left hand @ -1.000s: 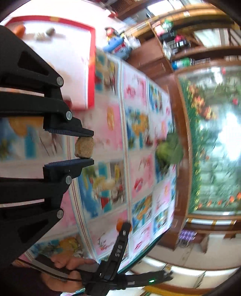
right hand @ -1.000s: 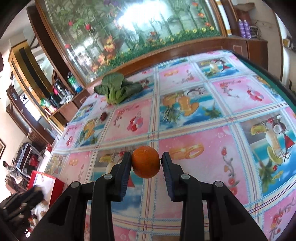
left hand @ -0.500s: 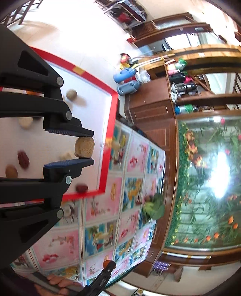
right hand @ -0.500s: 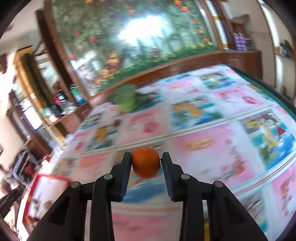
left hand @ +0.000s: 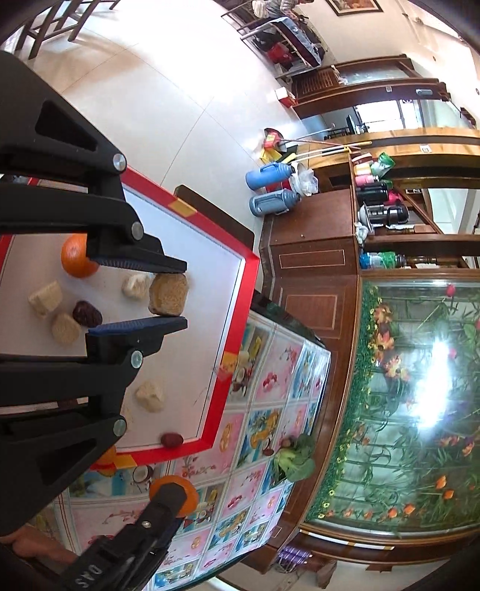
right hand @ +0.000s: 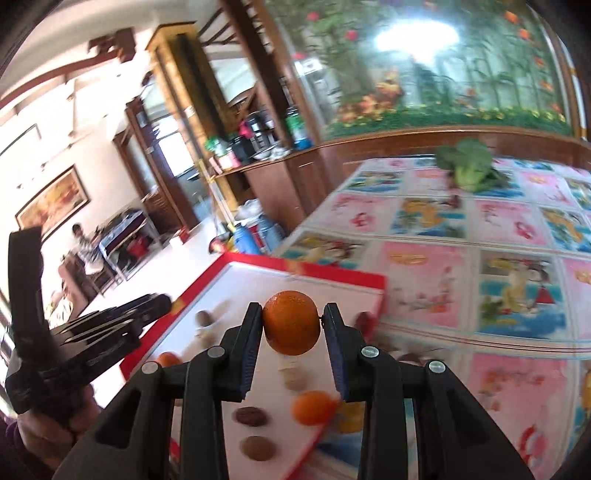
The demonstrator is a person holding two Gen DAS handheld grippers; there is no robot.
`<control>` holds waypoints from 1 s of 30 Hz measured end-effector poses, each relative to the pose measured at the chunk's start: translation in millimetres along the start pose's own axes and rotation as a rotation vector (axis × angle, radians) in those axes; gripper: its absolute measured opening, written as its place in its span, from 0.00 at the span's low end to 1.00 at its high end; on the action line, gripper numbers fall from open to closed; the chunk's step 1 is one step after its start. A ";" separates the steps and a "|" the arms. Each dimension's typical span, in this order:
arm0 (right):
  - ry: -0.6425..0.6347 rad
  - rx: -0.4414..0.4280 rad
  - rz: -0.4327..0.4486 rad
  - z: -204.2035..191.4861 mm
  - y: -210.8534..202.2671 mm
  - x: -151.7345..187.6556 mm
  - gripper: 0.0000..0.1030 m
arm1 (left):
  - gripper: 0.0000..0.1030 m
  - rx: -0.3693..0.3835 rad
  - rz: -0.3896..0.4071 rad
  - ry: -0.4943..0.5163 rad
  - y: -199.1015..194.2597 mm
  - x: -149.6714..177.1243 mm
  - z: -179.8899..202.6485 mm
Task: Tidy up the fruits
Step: 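Carry the chunk and orange into the tray and open both tools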
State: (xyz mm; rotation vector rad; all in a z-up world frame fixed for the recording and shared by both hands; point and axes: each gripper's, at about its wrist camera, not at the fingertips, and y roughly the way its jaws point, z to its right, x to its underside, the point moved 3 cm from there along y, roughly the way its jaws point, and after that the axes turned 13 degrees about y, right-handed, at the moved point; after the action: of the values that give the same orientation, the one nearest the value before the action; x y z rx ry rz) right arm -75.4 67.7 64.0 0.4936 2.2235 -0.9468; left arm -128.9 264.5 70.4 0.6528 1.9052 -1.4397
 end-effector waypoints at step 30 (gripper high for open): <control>-0.093 0.018 -0.174 -37.4 54.0 62.0 0.32 | 0.25 -0.012 -0.098 -0.025 27.6 35.1 -28.0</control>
State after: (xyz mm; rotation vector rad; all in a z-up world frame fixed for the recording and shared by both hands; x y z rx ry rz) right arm -105.1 136.5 13.5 0.2617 2.2020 -1.0579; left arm -137.9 299.0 31.6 0.5401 1.9485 -1.4892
